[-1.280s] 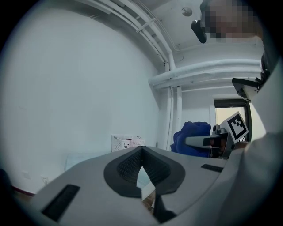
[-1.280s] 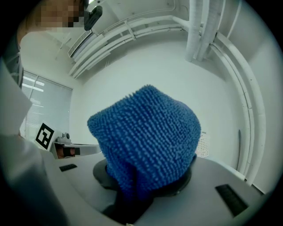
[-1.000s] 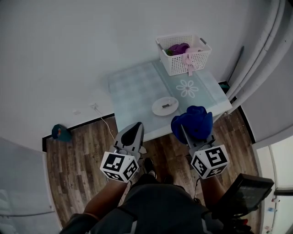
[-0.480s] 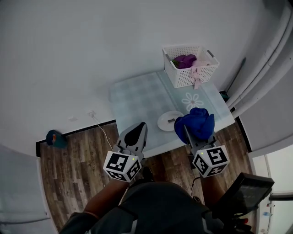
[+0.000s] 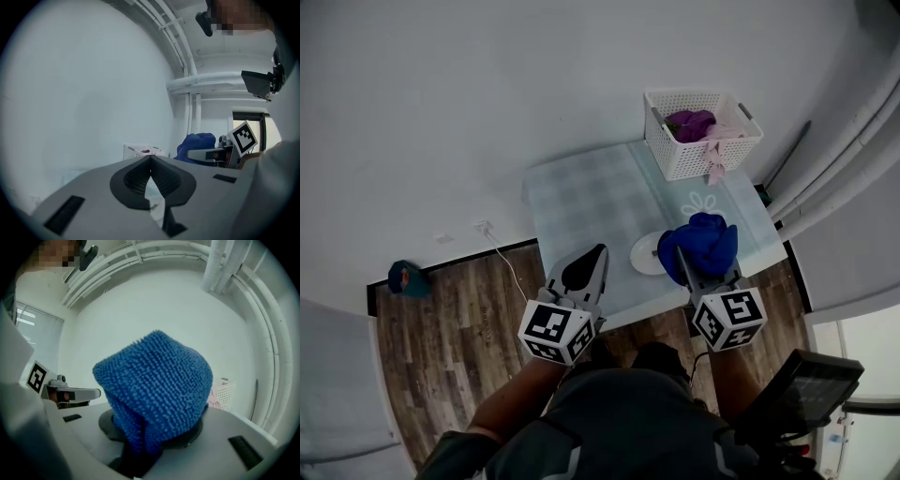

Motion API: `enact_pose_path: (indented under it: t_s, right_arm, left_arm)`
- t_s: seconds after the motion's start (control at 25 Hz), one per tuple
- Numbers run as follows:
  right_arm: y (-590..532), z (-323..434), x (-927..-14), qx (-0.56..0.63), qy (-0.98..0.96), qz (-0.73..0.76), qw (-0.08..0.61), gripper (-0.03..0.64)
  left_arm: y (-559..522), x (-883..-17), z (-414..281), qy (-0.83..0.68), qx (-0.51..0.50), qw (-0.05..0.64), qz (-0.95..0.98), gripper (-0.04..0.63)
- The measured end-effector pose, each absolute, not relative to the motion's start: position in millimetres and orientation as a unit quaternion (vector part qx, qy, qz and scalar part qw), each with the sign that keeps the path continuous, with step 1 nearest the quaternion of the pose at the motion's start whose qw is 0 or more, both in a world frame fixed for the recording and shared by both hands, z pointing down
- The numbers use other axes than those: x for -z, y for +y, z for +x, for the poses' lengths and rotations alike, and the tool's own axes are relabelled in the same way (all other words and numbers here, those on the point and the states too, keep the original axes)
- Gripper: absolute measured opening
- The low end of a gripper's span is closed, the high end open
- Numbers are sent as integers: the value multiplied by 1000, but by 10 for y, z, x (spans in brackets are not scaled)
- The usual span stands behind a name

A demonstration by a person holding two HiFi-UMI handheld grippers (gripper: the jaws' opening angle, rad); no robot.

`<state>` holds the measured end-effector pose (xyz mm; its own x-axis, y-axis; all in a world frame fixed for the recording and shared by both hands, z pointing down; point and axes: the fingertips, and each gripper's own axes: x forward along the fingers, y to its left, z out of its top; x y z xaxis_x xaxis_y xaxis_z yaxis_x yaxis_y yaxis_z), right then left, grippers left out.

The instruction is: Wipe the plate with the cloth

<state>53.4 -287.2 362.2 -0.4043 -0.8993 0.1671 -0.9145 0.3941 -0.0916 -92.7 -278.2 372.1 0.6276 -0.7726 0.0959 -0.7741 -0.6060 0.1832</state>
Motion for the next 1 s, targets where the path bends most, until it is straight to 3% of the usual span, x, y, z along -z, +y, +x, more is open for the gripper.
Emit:
enact_pose_path:
  t_s: [0.4,1.0]
  right_arm:
    - [-3473,498,-4100,-108,-863,486,87,133]
    - [-3985,464,-5241,-127,-882,409,199,135]
  left_arm:
    - [-3183,-4167,-694,-470,-57,131,871,9]
    - [-3431,-5709,-306,-465,-177,273,823,11]
